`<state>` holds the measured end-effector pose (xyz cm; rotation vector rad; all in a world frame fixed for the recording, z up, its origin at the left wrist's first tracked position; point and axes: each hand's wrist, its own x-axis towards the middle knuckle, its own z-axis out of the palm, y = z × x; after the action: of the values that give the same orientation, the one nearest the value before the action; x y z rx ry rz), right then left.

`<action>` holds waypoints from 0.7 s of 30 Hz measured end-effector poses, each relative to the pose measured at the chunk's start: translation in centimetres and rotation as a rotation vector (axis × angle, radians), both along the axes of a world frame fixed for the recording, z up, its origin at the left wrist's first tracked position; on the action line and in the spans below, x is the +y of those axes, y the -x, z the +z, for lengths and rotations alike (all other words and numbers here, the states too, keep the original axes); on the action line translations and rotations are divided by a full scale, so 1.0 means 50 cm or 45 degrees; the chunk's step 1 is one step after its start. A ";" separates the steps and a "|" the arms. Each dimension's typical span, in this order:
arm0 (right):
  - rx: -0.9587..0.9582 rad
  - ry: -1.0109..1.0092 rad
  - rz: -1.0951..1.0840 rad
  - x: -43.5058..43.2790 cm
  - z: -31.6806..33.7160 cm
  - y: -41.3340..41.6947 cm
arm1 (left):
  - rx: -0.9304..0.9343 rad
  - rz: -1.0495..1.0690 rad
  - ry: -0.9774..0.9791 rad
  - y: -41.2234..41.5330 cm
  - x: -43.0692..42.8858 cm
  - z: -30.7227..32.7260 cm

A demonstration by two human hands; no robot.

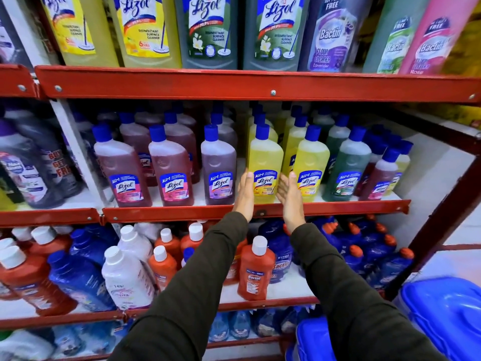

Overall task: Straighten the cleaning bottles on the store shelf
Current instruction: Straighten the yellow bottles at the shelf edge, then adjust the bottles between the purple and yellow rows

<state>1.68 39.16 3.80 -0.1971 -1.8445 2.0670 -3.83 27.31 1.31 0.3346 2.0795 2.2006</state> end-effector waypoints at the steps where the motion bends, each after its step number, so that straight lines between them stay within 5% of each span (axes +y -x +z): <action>1: 0.007 -0.003 -0.003 -0.002 0.001 -0.001 | 0.006 0.007 0.000 0.000 0.001 -0.001; 8: 0.089 -0.046 -0.114 -0.018 0.007 -0.012 | 0.022 0.014 0.049 -0.020 -0.004 0.017; 14: 0.294 -0.175 -0.577 -0.071 -0.001 -0.031 | 0.543 0.336 0.010 -0.136 -0.051 0.062; 18: 0.430 -0.263 -0.291 -0.136 0.016 -0.032 | 0.790 0.665 0.033 -0.123 -0.101 0.066; 21: 0.304 -0.287 -0.010 -0.190 0.023 -0.021 | 0.622 0.613 -0.044 -0.109 -0.124 0.078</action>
<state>2.73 29.64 4.93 0.0970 -1.9020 1.7719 1.63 21.13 5.21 0.4530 2.6018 2.6357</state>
